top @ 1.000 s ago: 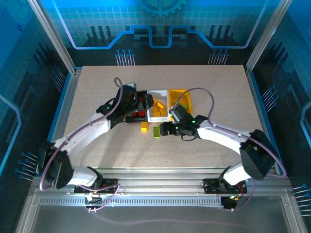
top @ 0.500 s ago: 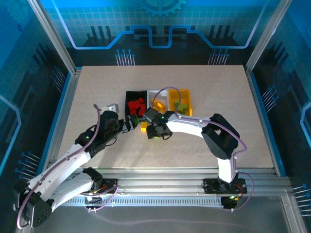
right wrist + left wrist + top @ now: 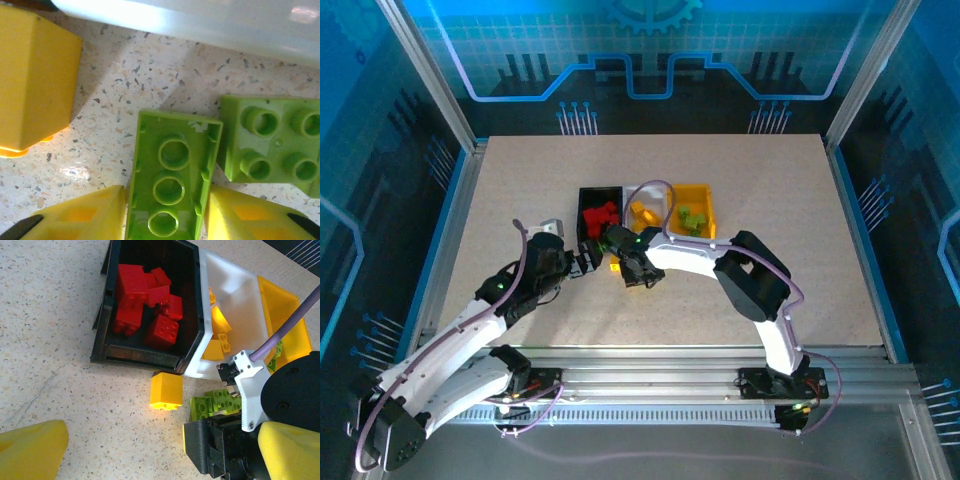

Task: Sort the legos into containers by color

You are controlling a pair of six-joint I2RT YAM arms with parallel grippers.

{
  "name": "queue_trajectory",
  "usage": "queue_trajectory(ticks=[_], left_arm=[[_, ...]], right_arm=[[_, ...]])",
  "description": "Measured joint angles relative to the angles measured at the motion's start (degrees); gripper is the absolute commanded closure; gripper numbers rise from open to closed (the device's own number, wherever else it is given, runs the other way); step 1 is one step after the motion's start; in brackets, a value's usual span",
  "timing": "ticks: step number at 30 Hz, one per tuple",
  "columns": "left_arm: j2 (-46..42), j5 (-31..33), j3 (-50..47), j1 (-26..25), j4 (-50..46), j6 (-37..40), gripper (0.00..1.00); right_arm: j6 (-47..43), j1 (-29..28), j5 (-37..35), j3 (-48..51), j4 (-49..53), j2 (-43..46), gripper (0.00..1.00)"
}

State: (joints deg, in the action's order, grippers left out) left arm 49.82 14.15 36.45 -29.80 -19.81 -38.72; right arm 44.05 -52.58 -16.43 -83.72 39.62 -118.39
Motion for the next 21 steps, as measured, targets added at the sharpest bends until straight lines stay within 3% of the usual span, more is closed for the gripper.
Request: queue_trajectory(ticks=[10, 18, 21], left_arm=[[1.0, 0.0, 0.0, 0.0, 0.0, 0.0, 0.01], [2.0, -0.1, 0.0, 0.0, 0.0, 0.0, 0.01], [2.6, -0.5, 0.0, 0.0, 0.0, -0.2, 0.01]], right_arm=[[-0.9, -0.3, 0.2, 5.8, -3.0, 4.1, 0.66], [-2.2, -1.3, 0.5, 14.7, -3.7, 21.0, 0.65], [-3.5, 1.4, 0.3, 14.7, -3.8, 26.8, 0.65]])
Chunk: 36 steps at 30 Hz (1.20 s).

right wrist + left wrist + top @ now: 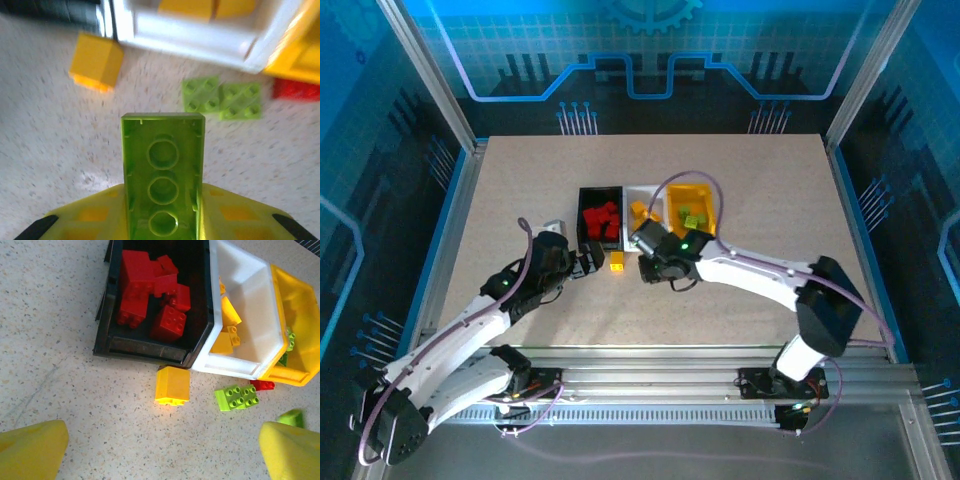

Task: Sort the legos into containers by color

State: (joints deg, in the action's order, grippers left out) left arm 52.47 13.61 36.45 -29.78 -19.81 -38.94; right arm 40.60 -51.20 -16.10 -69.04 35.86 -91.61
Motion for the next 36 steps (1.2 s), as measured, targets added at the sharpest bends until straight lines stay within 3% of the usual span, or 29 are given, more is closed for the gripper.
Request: queue_trajectory(ticks=[5, 12, 16, 19, 22, 25, 30, 36], left_arm=[[0.5, -1.1, 0.0, 0.0, 0.0, -0.2, 0.01], [3.0, -2.6, -0.3, 0.0, 0.4, -0.2, 0.01], [6.3, -3.3, -0.3, 0.0, 0.6, -0.1, 0.01], [9.4, -4.1, -0.2, 0.0, 0.6, 0.0, 0.02], [12.4, -5.2, -0.2, 0.0, 0.9, 0.2, 0.09], [15.1, -6.2, -0.1, 0.0, 1.5, 0.8, 0.17], [20.1, -5.7, 2.9, -1.6, 2.2, 2.5, 0.18], [30.4, 1.2, 10.4, -8.0, 3.5, 5.9, 0.27]], right_arm=[[-3.0, 11.0, -0.2, -4.0, 0.7, -0.1, 0.64], [-6.4, 21.3, 0.6, -19.2, 2.6, -16.5, 0.63], [-7.5, 23.1, 0.6, -27.2, 5.3, -24.6, 0.59], [-8.1, 23.9, 0.6, -31.3, 7.4, -27.9, 0.43], [-8.5, 24.6, 0.5, -33.0, 8.8, -28.6, 0.29], [-8.8, 24.6, 0.6, -33.3, 8.8, -28.4, 0.26], [-8.7, 23.8, 1.6, -27.8, 6.9, -23.3, 0.22], [-8.2, 20.6, 2.5, -17.5, 2.9, -11.9, 0.21]])
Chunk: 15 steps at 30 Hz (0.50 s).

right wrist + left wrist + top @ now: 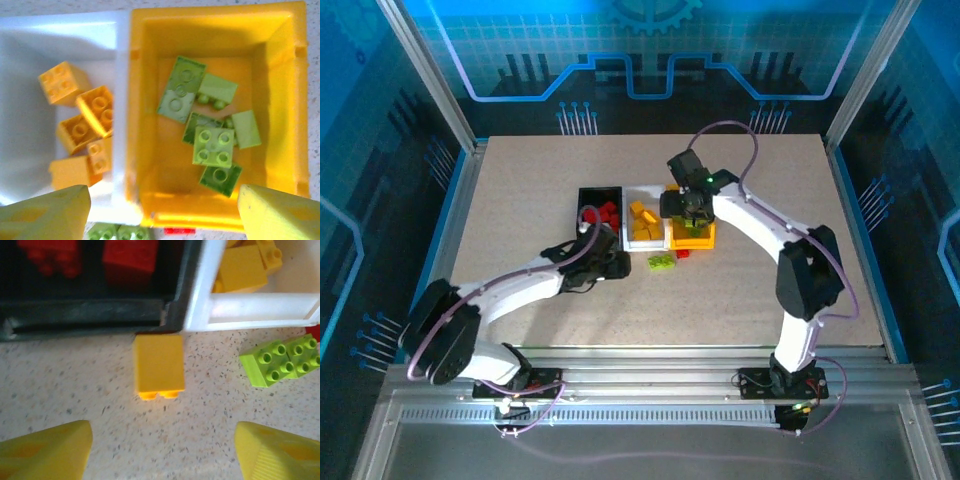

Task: Sort the legos into containers by color

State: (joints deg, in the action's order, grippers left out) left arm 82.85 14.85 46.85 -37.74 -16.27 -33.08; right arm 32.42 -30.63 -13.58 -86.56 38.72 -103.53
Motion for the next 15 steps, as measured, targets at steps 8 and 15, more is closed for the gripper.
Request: queue_trajectory(ticks=[8, 15], left_arm=[[13.2, 9.8, 5.8, -2.0, 1.3, 2.9, 0.43], [18.5, 11.7, 7.5, -2.0, 2.4, 3.2, 0.59]], right_arm=[[1.2, -0.8, 1.8, 9.5, -4.0, 8.0, 0.20], [1.4, -0.8, 2.1, 12.4, -5.2, 13.8, 0.19]])
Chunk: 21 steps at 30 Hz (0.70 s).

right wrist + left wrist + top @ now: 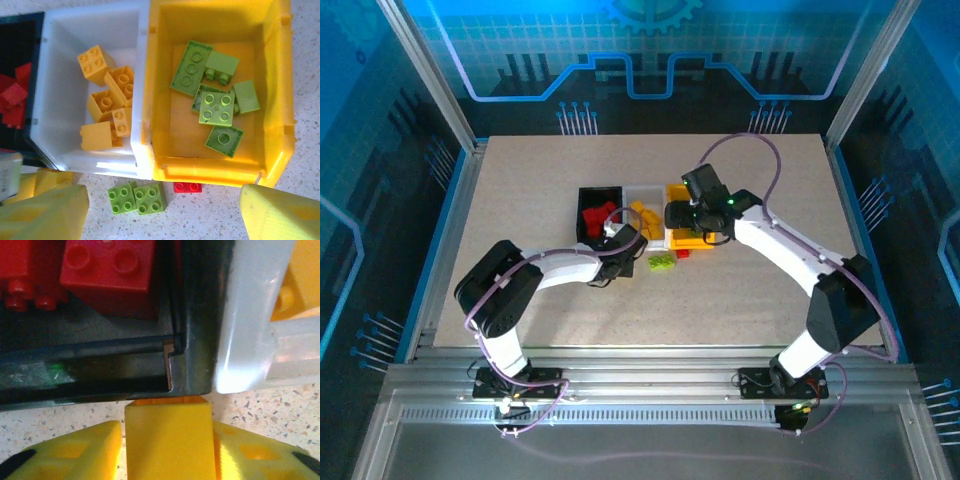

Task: Sort the legos into containers by color

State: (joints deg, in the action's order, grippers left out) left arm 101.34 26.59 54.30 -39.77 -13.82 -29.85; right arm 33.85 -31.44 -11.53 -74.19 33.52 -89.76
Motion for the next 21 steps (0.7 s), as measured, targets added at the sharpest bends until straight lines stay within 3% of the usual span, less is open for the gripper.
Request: queue_trajectory(ticks=[5, 14, 17, 21], left_arm=[[-0.2, 0.2, -0.1, -0.1, 0.9, 0.1, 0.72], [-12.5, -2.5, -1.2, -3.8, -1.0, -0.7, 0.72], [-14.5, -4.0, 3.8, -3.8, -2.8, -0.6, 0.71], [-10.6, -4.8, 14.7, -2.9, -3.9, 0.2, 0.73]], right_arm=[[0.2, 0.0, 0.0, 1.6, -0.9, 3.6, 0.19], [1.5, 0.0, 0.0, 8.5, -2.3, 7.7, 0.19], [2.2, 0.0, 0.0, 11.3, -2.4, 8.9, 0.19], [2.8, 0.0, 0.0, 14.2, -2.7, 9.6, 0.19]])
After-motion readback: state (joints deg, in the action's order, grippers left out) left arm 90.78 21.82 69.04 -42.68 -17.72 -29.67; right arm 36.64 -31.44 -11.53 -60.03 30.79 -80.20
